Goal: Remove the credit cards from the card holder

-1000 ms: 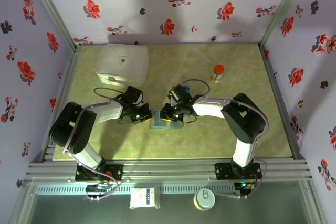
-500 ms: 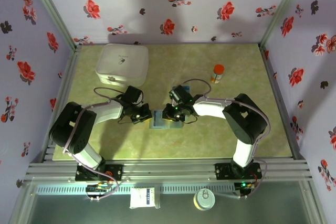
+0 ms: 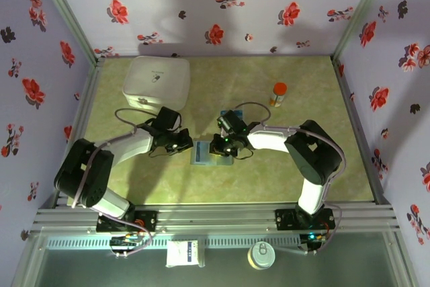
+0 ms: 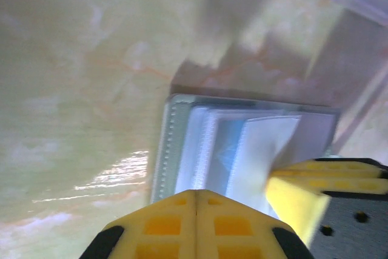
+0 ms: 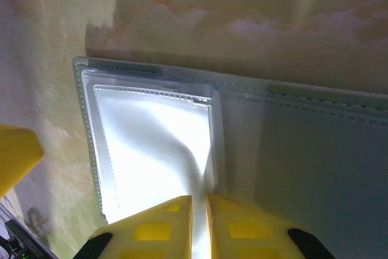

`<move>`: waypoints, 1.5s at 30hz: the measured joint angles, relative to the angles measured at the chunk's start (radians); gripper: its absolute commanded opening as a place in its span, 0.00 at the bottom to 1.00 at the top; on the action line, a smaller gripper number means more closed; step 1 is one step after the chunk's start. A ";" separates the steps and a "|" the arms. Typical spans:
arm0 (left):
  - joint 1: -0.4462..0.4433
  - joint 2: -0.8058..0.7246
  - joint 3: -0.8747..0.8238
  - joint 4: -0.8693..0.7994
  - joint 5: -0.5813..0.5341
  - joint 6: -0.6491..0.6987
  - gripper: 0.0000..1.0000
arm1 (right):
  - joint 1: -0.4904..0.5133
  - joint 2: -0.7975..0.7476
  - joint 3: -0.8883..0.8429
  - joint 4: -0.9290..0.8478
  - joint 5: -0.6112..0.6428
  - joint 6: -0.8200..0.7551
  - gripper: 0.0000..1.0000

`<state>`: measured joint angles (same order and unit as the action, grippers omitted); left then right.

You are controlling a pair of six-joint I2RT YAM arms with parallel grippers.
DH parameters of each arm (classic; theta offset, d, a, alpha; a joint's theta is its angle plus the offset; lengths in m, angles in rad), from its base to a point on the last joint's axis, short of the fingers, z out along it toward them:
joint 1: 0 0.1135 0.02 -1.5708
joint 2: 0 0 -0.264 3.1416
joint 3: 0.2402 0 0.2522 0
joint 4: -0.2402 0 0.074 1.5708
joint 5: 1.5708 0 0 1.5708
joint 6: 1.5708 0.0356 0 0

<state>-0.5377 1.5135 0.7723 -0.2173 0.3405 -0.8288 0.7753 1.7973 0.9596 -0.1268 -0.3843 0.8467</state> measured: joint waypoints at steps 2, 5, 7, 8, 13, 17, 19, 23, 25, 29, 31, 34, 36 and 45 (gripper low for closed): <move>-0.001 -0.011 0.002 0.000 0.002 -0.003 0.04 | 0.000 0.000 0.000 0.000 0.000 0.000 0.15; -0.005 -0.015 0.003 0.008 0.016 -0.008 0.08 | 0.000 0.000 -0.004 0.003 0.003 0.000 0.14; -0.012 -0.015 0.003 0.024 0.031 -0.016 0.11 | 0.000 0.000 -0.008 0.007 0.005 0.000 0.13; -0.015 -0.014 0.003 0.032 0.037 -0.021 0.12 | 0.000 0.000 -0.009 0.010 0.006 0.000 0.12; -0.042 0.008 0.003 0.082 0.061 -0.045 0.18 | 0.000 0.000 -0.013 0.018 0.007 0.001 0.11; -0.058 0.037 0.003 0.105 0.068 -0.058 0.21 | 0.000 0.000 -0.023 0.033 0.007 0.003 0.09; -0.061 0.052 0.003 0.112 0.069 -0.062 0.22 | 0.000 0.000 -0.029 0.045 0.007 0.004 0.09; -0.064 0.066 -0.001 0.114 0.067 -0.071 0.27 | -0.001 -0.006 -0.043 0.066 0.006 0.012 0.09; -0.064 0.066 -0.003 0.112 0.064 -0.077 0.29 | -0.003 -0.009 -0.050 0.079 0.001 0.019 0.09; -0.065 0.067 -0.003 0.112 0.055 -0.079 0.30 | -0.006 -0.010 -0.066 0.108 -0.010 0.029 0.09; -0.065 0.067 -0.003 0.111 0.052 -0.079 0.31 | -0.008 -0.013 -0.073 0.119 -0.013 0.031 0.09; -0.067 0.070 -0.003 0.111 0.053 -0.081 0.32 | -0.011 -0.016 -0.085 0.137 -0.017 0.038 0.09; -0.069 0.076 -0.003 0.111 0.053 -0.082 0.32 | -0.012 -0.019 -0.094 0.152 -0.022 0.045 0.09; -0.082 0.109 0.013 0.111 0.053 -0.082 0.28 | -0.021 -0.026 -0.113 0.175 -0.039 0.049 0.09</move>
<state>-0.6201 1.6222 0.7849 -0.1062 0.3931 -0.9112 0.7544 1.7718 0.8467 0.0486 -0.4236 0.8955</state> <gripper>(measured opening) 0.301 0.090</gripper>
